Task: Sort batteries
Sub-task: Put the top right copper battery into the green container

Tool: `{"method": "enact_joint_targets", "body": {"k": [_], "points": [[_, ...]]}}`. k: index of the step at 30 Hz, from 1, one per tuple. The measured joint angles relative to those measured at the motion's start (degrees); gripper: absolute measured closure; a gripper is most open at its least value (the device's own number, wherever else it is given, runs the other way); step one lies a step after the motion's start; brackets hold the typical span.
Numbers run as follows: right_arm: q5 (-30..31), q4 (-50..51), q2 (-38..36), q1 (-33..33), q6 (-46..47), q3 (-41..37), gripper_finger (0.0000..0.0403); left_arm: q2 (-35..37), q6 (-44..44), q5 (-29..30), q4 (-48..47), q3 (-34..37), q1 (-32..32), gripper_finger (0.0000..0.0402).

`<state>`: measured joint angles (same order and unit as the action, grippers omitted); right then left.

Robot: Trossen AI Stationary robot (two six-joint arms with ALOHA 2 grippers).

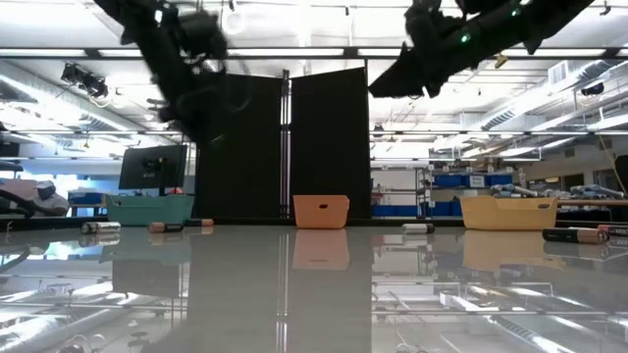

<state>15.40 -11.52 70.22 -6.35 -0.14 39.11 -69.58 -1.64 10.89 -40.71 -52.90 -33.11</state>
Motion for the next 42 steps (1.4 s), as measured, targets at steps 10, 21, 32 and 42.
{"method": "enact_joint_targets", "body": {"k": [10, 21, 32, 42], "points": [[0.00, 0.42, 7.22, 0.00, 0.17, 0.00, 0.0278, -0.66, 2.44, -0.37, -9.81, 0.00, -17.65, 0.0350], [0.00, 0.05, 9.41, 0.00, 0.14, 0.00, 0.0281, -11.77, 6.14, -4.65, -8.58, 0.05, -26.78, 0.0350], [0.00, 0.10, 9.37, 0.00, 0.11, 0.00, 0.0293, -17.90, 6.21, -3.03, -5.38, 0.07, -27.29, 0.0350], [0.00, 0.06, 9.33, 0.00, 0.15, 0.00, 0.0293, -17.99, 6.08, -2.99, -4.71, 0.07, -27.61, 0.0350]]}}
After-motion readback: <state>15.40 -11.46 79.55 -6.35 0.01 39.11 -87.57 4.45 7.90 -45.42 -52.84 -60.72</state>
